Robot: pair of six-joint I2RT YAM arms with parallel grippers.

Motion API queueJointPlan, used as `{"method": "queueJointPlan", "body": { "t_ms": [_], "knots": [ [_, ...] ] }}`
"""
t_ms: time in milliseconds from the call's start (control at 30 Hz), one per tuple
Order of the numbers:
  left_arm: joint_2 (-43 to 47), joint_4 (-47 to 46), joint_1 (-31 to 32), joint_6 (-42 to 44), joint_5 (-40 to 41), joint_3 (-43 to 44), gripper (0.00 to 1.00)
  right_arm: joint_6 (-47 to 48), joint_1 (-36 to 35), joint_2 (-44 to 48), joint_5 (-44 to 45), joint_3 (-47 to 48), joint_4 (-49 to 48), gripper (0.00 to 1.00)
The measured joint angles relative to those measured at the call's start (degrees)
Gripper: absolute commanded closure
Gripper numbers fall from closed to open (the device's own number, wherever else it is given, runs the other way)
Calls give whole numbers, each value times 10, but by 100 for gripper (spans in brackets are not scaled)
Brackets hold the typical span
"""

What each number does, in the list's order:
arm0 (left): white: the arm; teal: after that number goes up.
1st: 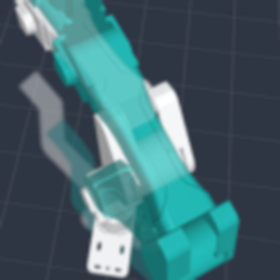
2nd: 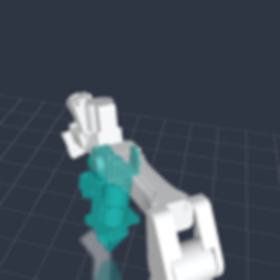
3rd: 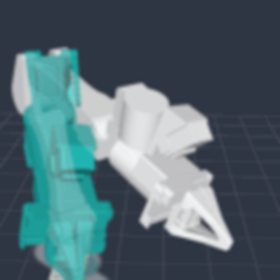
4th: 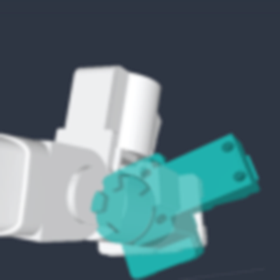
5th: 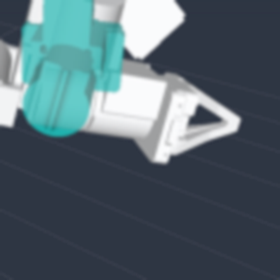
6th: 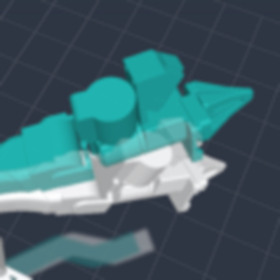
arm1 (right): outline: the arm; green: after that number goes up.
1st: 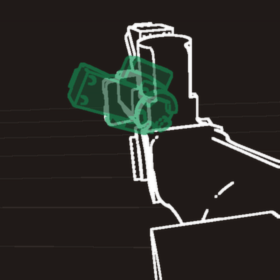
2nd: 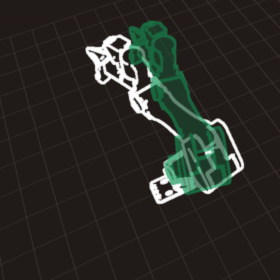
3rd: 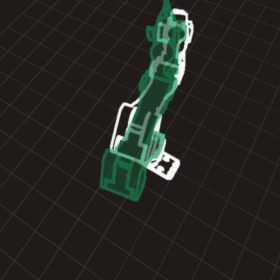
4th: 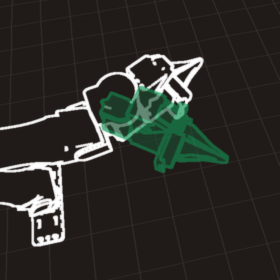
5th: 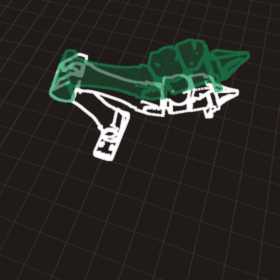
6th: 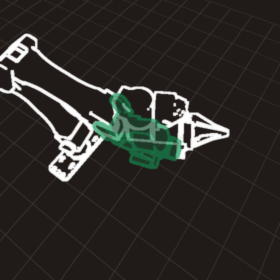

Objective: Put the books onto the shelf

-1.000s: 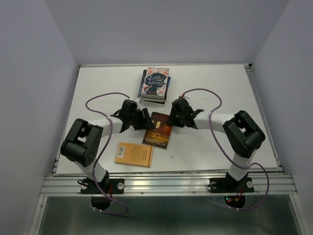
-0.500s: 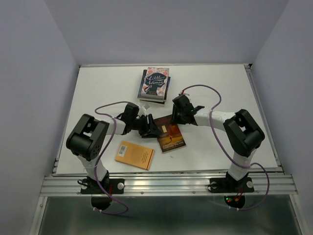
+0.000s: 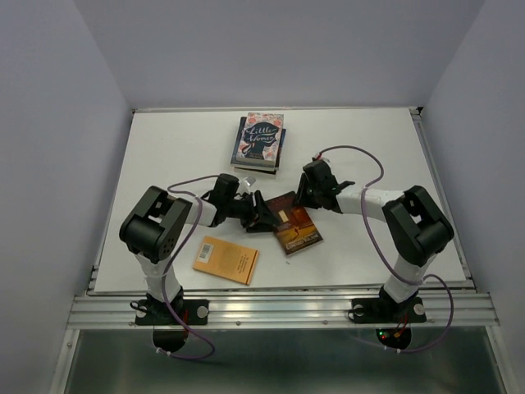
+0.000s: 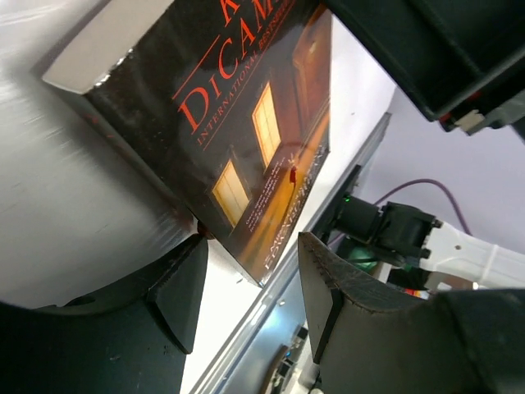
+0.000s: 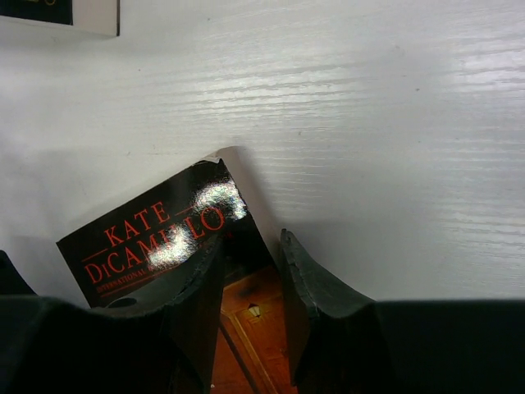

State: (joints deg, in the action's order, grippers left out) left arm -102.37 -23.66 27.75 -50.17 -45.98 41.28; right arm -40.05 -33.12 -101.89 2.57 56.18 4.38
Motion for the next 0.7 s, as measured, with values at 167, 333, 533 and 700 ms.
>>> {"method": "queueJointPlan", "body": {
  "t_ms": [167, 333, 533, 700],
  "knots": [
    [-5, -64, 6, -47, -9, -5, 42, 0, 16, 16, 1, -22, -10, 82],
    [-6, -110, 16, -65, -9, -5, 41, 7, 28, 29, 2, -39, -17, 82],
    [-28, -115, 41, -55, 14, 3, 42, 24, 35, 47, 12, -53, -14, 82],
    [-63, -113, 57, -59, 19, 21, 44, 34, 39, 50, 11, -57, -16, 83]
  ]
}}
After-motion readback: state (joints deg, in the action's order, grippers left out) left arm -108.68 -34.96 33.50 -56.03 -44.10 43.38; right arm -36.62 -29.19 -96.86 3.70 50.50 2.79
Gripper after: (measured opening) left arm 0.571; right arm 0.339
